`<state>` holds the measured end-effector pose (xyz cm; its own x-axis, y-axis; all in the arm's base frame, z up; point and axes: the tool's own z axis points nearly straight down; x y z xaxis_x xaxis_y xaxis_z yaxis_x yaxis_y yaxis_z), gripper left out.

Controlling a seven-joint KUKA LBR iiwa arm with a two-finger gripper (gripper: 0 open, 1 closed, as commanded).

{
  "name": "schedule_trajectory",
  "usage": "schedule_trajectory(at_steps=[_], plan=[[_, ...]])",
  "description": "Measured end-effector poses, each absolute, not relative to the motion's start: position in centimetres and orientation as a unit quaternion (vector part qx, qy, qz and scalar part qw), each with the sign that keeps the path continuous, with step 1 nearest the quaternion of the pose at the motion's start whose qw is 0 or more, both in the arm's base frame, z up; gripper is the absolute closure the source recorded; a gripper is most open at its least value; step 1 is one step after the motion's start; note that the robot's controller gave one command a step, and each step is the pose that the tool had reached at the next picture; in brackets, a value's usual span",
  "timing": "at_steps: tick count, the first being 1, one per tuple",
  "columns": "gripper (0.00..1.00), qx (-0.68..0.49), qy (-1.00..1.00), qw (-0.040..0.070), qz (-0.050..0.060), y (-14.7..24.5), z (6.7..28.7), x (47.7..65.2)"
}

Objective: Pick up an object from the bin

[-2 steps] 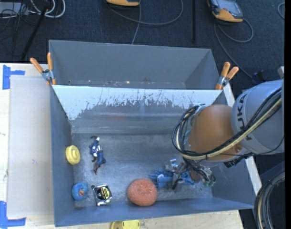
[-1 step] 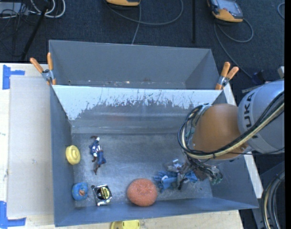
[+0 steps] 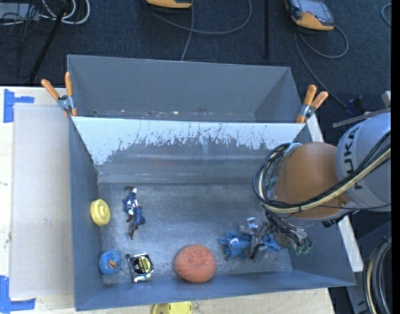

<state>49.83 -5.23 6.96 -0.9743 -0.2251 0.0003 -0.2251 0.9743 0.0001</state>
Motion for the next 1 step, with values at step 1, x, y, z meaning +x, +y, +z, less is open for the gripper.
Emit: schedule_trajectory(at_steps=[1], plan=[[1.00, 0.166, -0.986, -0.001, 0.000, -3.82, 21.78, 53.03]])
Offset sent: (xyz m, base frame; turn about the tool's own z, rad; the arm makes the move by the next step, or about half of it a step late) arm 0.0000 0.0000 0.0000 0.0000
